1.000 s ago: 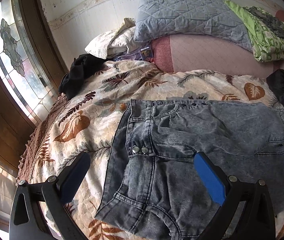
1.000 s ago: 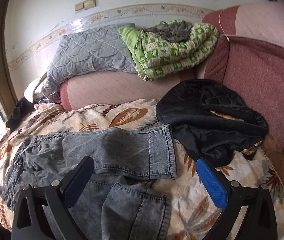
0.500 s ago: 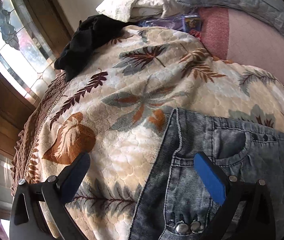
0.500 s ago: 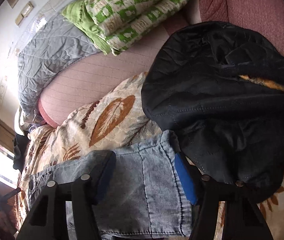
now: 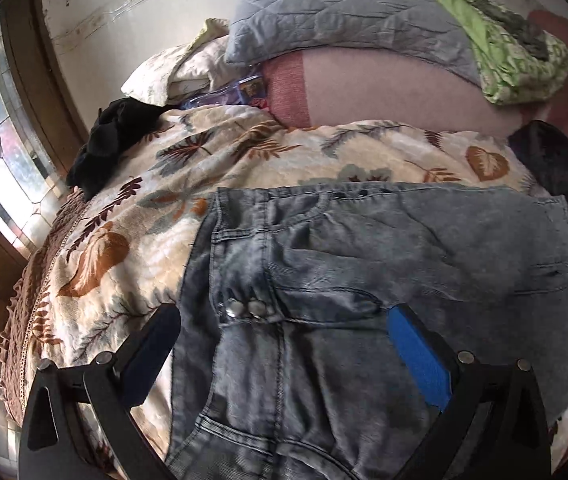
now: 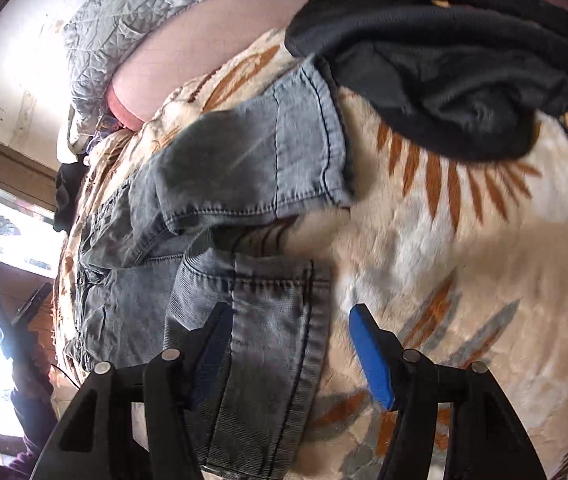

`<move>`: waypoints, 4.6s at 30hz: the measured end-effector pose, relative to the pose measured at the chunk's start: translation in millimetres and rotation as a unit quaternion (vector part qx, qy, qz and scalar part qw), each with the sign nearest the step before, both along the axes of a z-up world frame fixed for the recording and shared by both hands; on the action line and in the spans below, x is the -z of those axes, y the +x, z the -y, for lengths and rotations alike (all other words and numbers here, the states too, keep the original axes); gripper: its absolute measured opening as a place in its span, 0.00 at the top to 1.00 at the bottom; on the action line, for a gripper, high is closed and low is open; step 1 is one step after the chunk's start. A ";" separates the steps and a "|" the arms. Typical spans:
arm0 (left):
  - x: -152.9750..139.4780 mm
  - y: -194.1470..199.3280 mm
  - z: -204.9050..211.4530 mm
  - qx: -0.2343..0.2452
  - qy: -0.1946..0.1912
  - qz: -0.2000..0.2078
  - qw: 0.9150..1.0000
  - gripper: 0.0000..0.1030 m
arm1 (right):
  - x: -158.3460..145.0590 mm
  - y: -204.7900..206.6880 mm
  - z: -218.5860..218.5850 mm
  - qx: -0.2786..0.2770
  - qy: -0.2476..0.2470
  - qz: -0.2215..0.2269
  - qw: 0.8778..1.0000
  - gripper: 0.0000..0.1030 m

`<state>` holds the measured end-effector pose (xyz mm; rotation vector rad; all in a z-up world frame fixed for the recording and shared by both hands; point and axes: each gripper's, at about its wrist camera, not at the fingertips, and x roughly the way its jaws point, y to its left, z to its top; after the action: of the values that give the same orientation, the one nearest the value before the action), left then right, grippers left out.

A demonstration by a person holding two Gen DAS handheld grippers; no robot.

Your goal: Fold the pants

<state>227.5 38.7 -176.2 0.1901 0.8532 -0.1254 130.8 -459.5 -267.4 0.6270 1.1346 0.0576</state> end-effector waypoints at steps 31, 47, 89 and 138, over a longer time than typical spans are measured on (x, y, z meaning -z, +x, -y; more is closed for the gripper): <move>-35.0 -65.6 29.1 -0.024 0.042 0.114 0.992 0.00 | -33.4 -10.6 -38.7 0.094 -0.149 0.071 0.982 0.67; -64.9 -71.6 22.5 -0.047 0.026 0.150 0.987 0.00 | -48.4 -2.8 -95.1 0.052 -0.166 0.145 0.974 0.67; -36.0 -38.8 28.7 -0.043 0.004 0.101 0.994 0.00 | -45.0 9.9 -85.1 0.078 -0.171 0.142 0.972 0.66; 7.5 68.6 -50.0 -0.128 0.025 0.010 0.991 0.00 | -46.8 38.2 -27.5 0.102 -0.092 0.147 0.979 0.49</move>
<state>296.1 88.8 -183.7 0.1272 0.8549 0.1379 168.9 -432.0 -220.7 0.5448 0.7751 -0.1264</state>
